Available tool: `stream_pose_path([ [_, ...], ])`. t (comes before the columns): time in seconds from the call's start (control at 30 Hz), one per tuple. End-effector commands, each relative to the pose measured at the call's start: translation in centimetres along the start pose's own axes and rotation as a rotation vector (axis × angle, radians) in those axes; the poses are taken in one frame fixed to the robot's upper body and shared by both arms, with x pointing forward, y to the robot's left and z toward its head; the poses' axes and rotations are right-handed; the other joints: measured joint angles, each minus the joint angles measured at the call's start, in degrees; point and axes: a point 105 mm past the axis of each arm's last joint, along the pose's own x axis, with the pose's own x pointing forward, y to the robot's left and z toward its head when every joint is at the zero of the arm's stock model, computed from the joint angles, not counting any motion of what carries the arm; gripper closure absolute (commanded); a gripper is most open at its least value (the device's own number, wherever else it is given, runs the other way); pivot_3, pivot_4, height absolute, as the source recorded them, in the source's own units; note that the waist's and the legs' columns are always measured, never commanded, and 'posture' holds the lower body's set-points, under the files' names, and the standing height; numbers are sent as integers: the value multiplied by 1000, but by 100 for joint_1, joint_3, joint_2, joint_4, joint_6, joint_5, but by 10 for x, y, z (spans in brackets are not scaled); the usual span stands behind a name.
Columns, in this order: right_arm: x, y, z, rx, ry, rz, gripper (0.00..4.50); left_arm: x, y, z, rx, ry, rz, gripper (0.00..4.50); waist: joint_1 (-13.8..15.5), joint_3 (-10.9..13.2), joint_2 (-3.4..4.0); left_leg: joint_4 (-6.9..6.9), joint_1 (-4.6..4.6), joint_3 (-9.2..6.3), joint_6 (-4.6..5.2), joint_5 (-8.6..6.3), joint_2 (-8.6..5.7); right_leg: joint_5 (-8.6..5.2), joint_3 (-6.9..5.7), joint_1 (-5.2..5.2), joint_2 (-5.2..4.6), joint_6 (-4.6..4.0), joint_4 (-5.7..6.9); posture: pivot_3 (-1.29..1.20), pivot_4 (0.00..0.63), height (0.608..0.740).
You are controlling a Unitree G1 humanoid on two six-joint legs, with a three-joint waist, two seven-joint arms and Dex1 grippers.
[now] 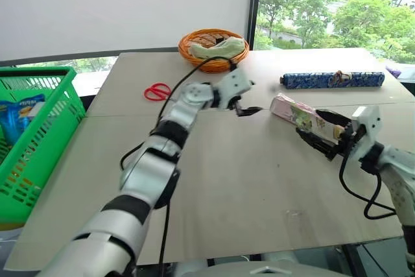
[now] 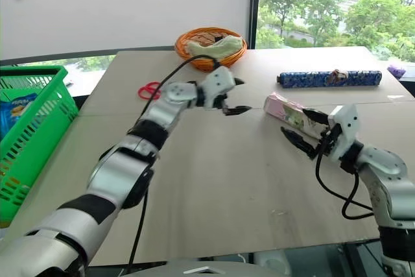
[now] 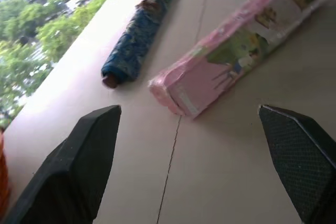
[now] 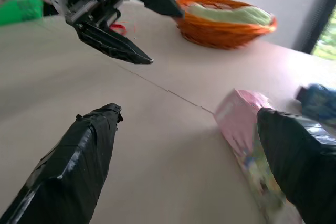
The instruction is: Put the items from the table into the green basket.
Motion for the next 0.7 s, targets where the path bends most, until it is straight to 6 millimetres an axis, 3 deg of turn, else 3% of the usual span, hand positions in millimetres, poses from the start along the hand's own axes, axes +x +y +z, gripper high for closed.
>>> stream_pose_path([
  [0.03, -8, -12, 7, -122, 18, -159, 0, 16, 3, 24, 119, -2, -39, 149, -172, 0, 1, 0, -2, -5, 5, -3, -2, -5, 8, -1, -2, 9, -3, -447, 0, 738],
  [0.17, -5, -23, 4, -189, 53, -186, 0, 15, 4, 35, 2, -91, -64, 149, -749, 1, 6, 0, -6, 3, 24, -17, -4, -13, 22, -2, -10, 23, -17, -504, 0, 738],
  [0.3, 0, -46, -4, -174, 147, -170, 0, -10, 5, 3, -4, -22, -65, 149, -1361, 12, 11, -5, 8, 8, 27, -18, -3, -16, 36, 6, -16, 48, -17, -478, 0, 738],
  [0.4, 5, -56, -12, -147, 223, -99, 0, -35, 7, -15, -124, -45, -44, 149, -1741, 20, 7, -16, 38, -1, 27, -17, 4, -23, 38, 28, -15, 62, -10, -398, 0, 738],
  [0.53, 15, -66, -15, -49, 272, 26, 0, -76, -15, -46, -294, -81, -29, 149, -1960, 49, -17, -18, 97, -57, 23, -14, -11, -24, 76, 57, 4, 65, 25, -299, 0, 738],
  [0.7, 36, -87, -5, -6, 256, 94, 0, -136, -44, -48, -449, -82, 151, 149, -1919, 102, -39, -29, 159, -103, 4, -5, -17, -23, 131, 104, 12, 62, 33, -149, 0, 738],
])
